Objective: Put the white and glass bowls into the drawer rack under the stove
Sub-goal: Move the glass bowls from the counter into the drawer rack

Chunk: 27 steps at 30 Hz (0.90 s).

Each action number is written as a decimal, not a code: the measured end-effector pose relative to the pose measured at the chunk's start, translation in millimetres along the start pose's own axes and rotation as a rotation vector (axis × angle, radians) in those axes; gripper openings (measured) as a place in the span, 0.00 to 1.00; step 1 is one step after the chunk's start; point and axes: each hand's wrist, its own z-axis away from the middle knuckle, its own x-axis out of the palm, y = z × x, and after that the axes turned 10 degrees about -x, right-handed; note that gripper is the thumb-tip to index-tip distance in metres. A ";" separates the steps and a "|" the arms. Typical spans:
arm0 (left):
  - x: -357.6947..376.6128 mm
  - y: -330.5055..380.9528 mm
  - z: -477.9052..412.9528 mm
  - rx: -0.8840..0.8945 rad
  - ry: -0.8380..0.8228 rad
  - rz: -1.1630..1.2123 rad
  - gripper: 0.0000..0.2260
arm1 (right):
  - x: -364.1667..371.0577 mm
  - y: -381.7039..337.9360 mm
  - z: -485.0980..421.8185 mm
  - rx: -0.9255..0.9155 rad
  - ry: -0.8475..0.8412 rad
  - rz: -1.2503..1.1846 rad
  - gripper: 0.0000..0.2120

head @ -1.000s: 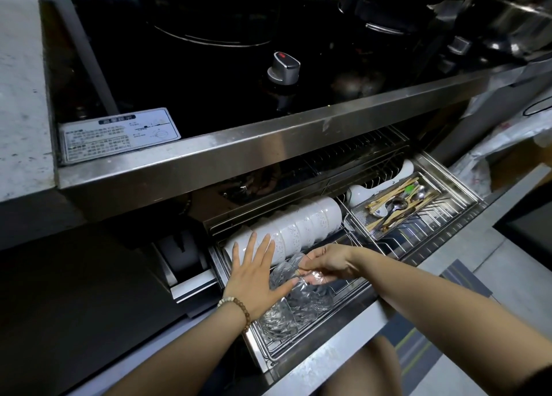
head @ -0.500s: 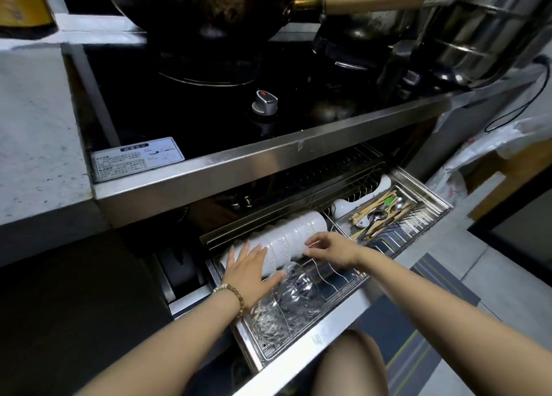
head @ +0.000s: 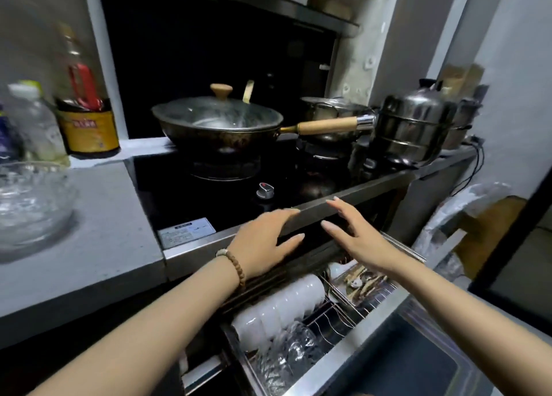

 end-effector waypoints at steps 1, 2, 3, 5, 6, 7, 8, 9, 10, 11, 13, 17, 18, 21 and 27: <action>-21.9 -0.8 -1.1 0.009 0.051 -0.025 0.24 | -0.7 -12.5 -7.3 -0.049 -0.001 0.018 0.26; -43.3 -3.3 -1.2 0.010 0.099 -0.056 0.25 | -0.4 -25.2 -15.6 -0.095 -0.004 0.032 0.26; -63.9 -7.8 0.0 0.005 0.141 -0.089 0.26 | 1.1 -38.2 -24.3 -0.135 -0.009 0.038 0.27; -101.7 -21.4 6.4 -0.033 0.192 -0.142 0.28 | 7.9 -64.4 -41.9 -0.199 -0.027 0.036 0.28; -118.5 -29.5 11.5 -0.060 0.202 -0.161 0.28 | 13.0 -77.8 -50.3 -0.233 -0.042 0.035 0.28; -134.1 -38.8 17.7 -0.087 0.208 -0.176 0.28 | 18.9 -91.2 -58.2 -0.266 -0.058 0.028 0.29; -148.5 -48.4 24.6 -0.114 0.216 -0.187 0.29 | 25.7 -104.3 -66.0 -0.296 -0.074 0.014 0.29; -161.5 -58.2 32.2 -0.141 0.230 -0.195 0.28 | 33.6 -116.8 -73.2 -0.321 -0.091 0.001 0.29; -173.7 -68.1 39.8 -0.167 0.251 -0.207 0.28 | 42.3 -128.8 -80.3 -0.344 -0.110 -0.003 0.30; -185.1 -78.4 48.1 -0.192 0.272 -0.224 0.28 | 51.8 -140.1 -87.0 -0.365 -0.130 0.000 0.30; -205.8 -98.7 64.6 -0.246 0.307 -0.268 0.28 | 72.4 -161.3 -99.5 -0.402 -0.165 -0.001 0.30; -237.6 -140.1 97.4 -0.355 0.366 -0.298 0.28 | 116.4 -197.2 -120.2 -0.447 -0.243 -0.028 0.31; -242.9 -149.8 105.2 -0.399 0.368 -0.301 0.29 | 127.4 -204.3 -124.3 -0.456 -0.266 -0.025 0.31; -252.1 -176.7 124.4 -0.511 0.340 -0.277 0.31 | 157.8 -221.9 -135.4 -0.476 -0.321 -0.033 0.31; -254.4 -211.6 143.0 -0.626 0.289 -0.205 0.33 | 203.1 -249.4 -155.7 -0.500 -0.349 -0.032 0.31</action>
